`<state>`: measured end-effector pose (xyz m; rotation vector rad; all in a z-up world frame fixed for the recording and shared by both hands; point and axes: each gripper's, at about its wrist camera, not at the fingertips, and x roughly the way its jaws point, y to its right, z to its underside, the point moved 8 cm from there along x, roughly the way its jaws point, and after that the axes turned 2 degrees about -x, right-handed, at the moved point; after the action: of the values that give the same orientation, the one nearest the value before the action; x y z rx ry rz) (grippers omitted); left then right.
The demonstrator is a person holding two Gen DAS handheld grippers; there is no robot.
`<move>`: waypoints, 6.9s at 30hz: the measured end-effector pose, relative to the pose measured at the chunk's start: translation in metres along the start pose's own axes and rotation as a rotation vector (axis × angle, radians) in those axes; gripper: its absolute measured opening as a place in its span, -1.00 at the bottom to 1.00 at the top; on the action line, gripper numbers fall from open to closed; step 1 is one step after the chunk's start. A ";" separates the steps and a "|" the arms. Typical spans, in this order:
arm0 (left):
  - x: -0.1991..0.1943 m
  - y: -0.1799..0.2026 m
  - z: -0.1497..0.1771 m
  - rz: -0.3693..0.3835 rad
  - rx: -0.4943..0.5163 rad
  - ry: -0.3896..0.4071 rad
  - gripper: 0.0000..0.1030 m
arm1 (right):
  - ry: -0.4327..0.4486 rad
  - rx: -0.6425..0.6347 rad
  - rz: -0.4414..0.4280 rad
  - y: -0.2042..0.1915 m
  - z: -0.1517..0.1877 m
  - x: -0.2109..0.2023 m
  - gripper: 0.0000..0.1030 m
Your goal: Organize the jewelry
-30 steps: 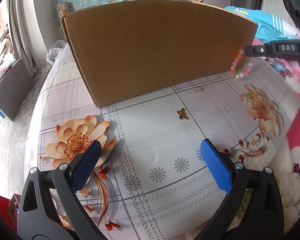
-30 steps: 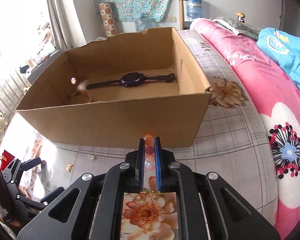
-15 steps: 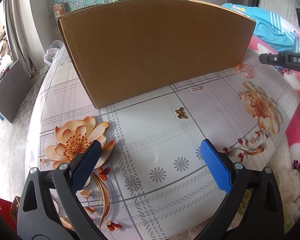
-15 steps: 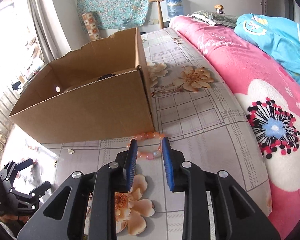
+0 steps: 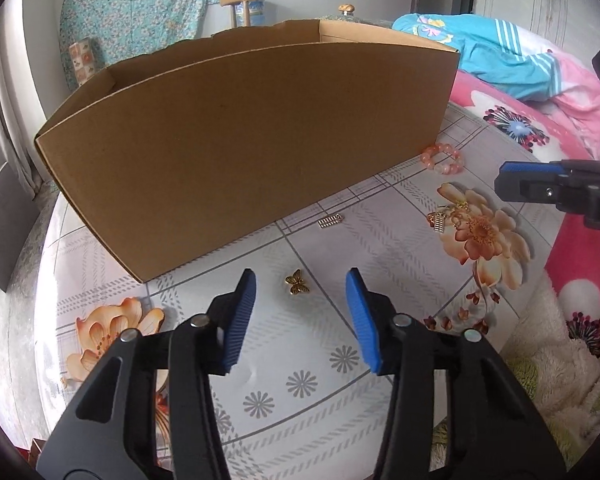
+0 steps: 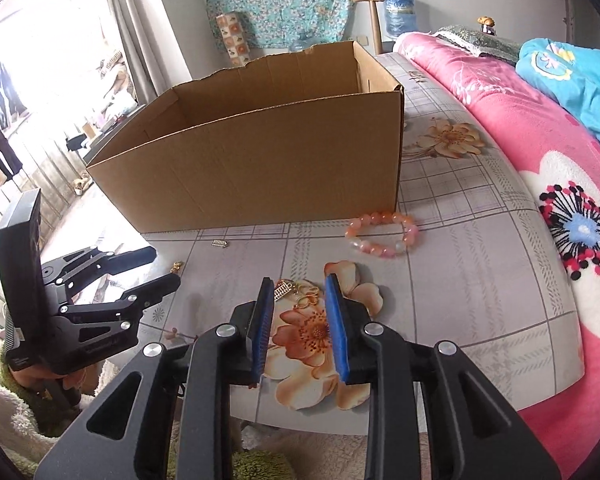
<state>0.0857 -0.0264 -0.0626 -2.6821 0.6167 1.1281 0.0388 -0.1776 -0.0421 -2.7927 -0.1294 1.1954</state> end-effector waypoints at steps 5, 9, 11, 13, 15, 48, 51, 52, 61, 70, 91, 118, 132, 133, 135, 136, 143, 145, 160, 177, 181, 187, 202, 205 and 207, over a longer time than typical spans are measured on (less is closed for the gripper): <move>0.009 -0.002 0.002 -0.021 -0.001 -0.013 -0.60 | 0.003 0.004 -0.026 -0.008 0.001 0.001 -0.49; 0.010 -0.001 0.002 -0.026 0.000 -0.003 -0.71 | 0.010 0.004 -0.035 -0.010 0.001 0.001 -0.49; 0.009 0.000 0.002 -0.027 0.010 -0.001 -0.89 | 0.005 0.010 -0.039 -0.009 0.002 0.003 -0.49; 0.009 -0.001 0.002 -0.032 0.015 0.002 -0.89 | 0.001 0.016 -0.039 -0.008 0.002 0.004 -0.49; 0.009 -0.001 0.002 -0.030 0.009 0.003 -0.89 | 0.000 0.016 -0.041 -0.009 0.001 0.004 -0.49; -0.005 -0.018 0.015 0.004 -0.054 0.020 -0.90 | -0.145 -0.113 0.112 -0.025 -0.004 0.068 -0.79; -0.005 -0.018 0.015 0.006 -0.055 0.022 -0.90 | -0.150 -0.110 0.094 -0.029 -0.006 0.070 -0.88; -0.005 -0.018 0.014 0.006 -0.056 0.021 -0.90 | -0.148 -0.119 0.096 -0.031 -0.006 0.070 -0.90; -0.006 -0.018 0.013 0.012 -0.062 0.022 -0.93 | -0.104 -0.106 0.021 -0.043 -0.010 0.049 -0.97; -0.005 -0.026 0.012 0.041 -0.112 0.022 -1.00 | -0.111 -0.097 0.014 -0.047 -0.017 0.047 -0.60; -0.004 -0.014 0.017 0.045 -0.009 0.006 -0.69 | -0.158 -0.077 0.002 -0.035 -0.023 0.064 -0.85; -0.083 -0.010 -0.051 0.111 -0.014 0.146 -1.00 | 0.140 -0.018 -0.193 -0.038 -0.106 -0.031 -0.85; -0.066 -0.034 -0.158 0.096 -0.029 0.202 -1.00 | 0.092 -0.048 -0.256 -0.032 -0.194 0.013 -0.85; -0.070 -0.035 -0.156 0.105 -0.032 0.204 -1.00 | 0.090 -0.044 -0.258 -0.031 -0.194 0.014 -0.85; -0.080 -0.033 -0.145 0.135 -0.025 0.202 -1.00 | 0.105 -0.045 -0.264 -0.030 -0.195 0.011 -0.85; -0.086 -0.029 -0.137 0.163 -0.017 0.193 -1.00 | 0.117 -0.049 -0.265 -0.031 -0.194 0.007 -0.85; -0.081 -0.003 -0.051 0.204 -0.005 0.005 -0.58 | 0.240 -0.061 -0.361 -0.044 -0.168 -0.045 -0.85; -0.060 -0.004 -0.030 0.173 -0.056 -0.059 -0.58 | 0.245 -0.043 -0.370 -0.044 -0.154 -0.051 -0.85; 0.002 -0.012 0.009 -0.066 -0.055 -0.127 -0.72 | 0.170 0.156 -0.362 -0.008 -0.066 -0.043 -0.85; -0.098 -0.001 -0.063 0.230 -0.020 0.120 -0.78 | 0.160 0.096 -0.345 -0.012 -0.118 -0.031 -0.85; -0.106 -0.004 -0.120 0.240 -0.003 0.208 -0.78 | 0.119 0.055 -0.348 -0.012 -0.152 -0.007 -0.85; -0.018 -0.030 -0.172 0.261 -0.158 0.017 -0.78 | -0.078 0.065 -0.356 -0.008 -0.180 0.060 -0.85; 0.081 -0.048 -0.188 0.253 -0.344 -0.214 -0.76 | -0.221 0.096 -0.278 0.014 -0.189 0.114 -0.83; 0.085 -0.050 -0.188 0.254 -0.363 -0.218 -0.76 | -0.208 0.109 -0.266 0.020 -0.191 0.110 -0.83; 0.081 -0.051 -0.189 0.254 -0.360 -0.194 -0.76 | -0.190 0.112 -0.258 0.022 -0.191 0.103 -0.83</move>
<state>0.2805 -0.0637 0.0122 -2.7851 0.8045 1.6894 0.2490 -0.1984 0.0123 -2.4701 -0.4105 1.3512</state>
